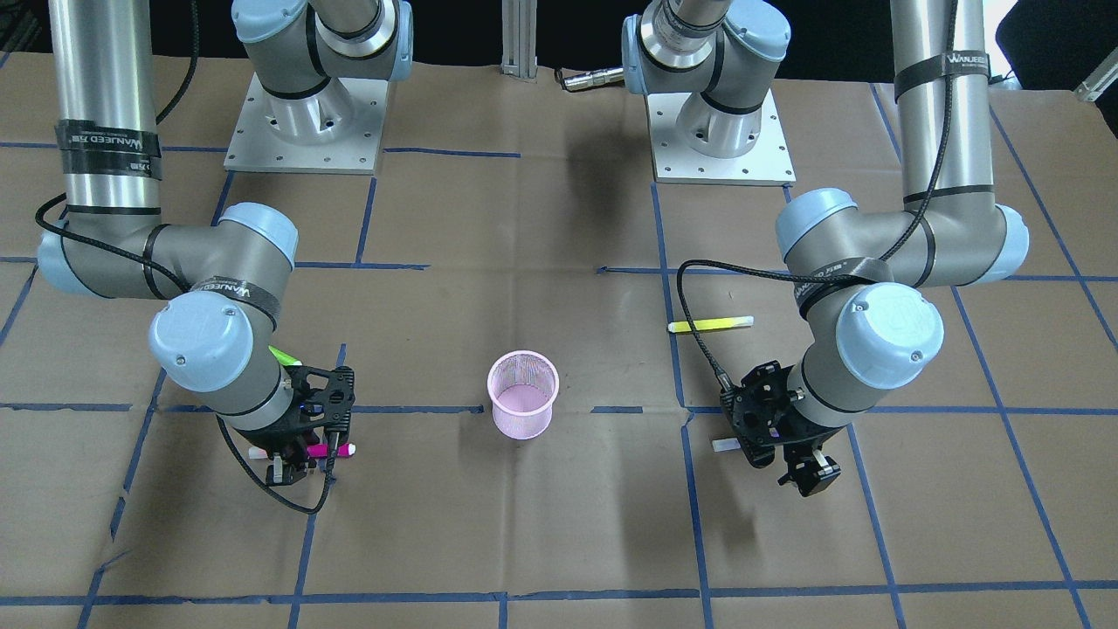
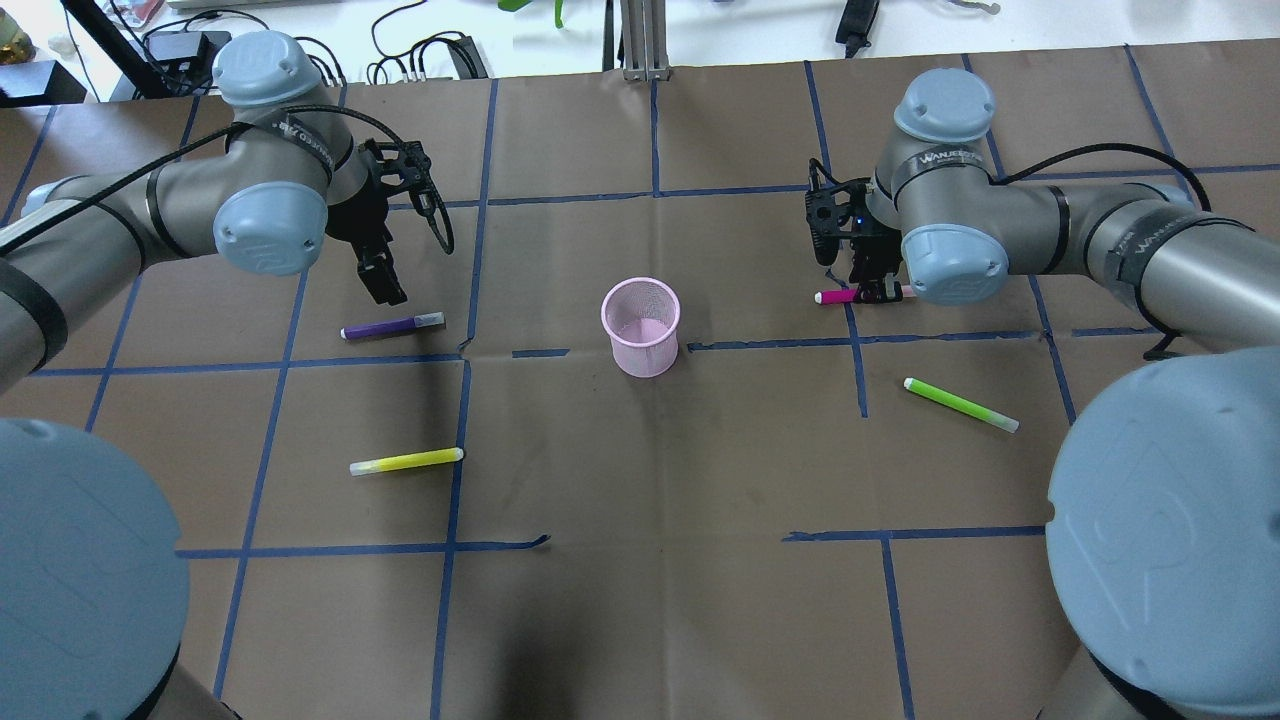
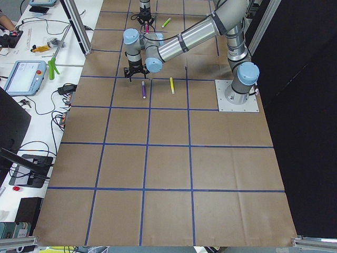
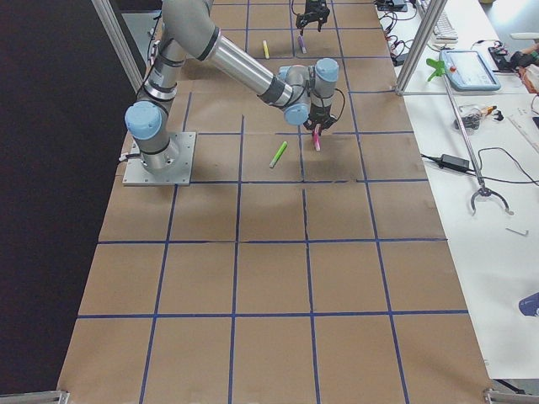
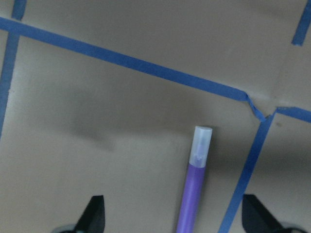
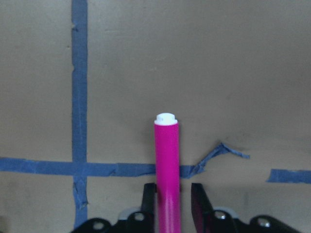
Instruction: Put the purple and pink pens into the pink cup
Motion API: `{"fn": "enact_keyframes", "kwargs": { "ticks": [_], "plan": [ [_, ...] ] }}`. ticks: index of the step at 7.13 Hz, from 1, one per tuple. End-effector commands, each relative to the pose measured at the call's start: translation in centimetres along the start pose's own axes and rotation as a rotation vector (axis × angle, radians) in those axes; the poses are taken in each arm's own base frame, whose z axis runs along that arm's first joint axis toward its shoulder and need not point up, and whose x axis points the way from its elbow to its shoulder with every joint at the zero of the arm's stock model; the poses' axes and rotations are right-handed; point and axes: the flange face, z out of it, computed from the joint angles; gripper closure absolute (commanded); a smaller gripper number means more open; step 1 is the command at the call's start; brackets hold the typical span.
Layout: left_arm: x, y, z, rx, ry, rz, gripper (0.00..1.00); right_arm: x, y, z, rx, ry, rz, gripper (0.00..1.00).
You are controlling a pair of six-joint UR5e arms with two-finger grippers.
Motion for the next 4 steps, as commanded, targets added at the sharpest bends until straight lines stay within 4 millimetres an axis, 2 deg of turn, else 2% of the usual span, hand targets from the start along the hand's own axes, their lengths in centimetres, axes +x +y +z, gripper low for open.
{"fn": "enact_keyframes", "kwargs": {
  "ticks": [1,3,4],
  "plan": [
    [0.0,0.2,1.9,-0.002,0.030,0.051,0.01,0.1,0.0,0.1,-0.001,0.000,0.000,0.60],
    [0.9,0.3,2.4,-0.001,0.047,0.129,0.01,0.0,0.1,-0.2,-0.013,0.001,-0.003,0.82],
    [2.4,0.5,3.5,-0.002,0.064,0.131,0.01,0.0,0.2,-0.2,-0.015,0.001,-0.005,0.86]
  ]
}}
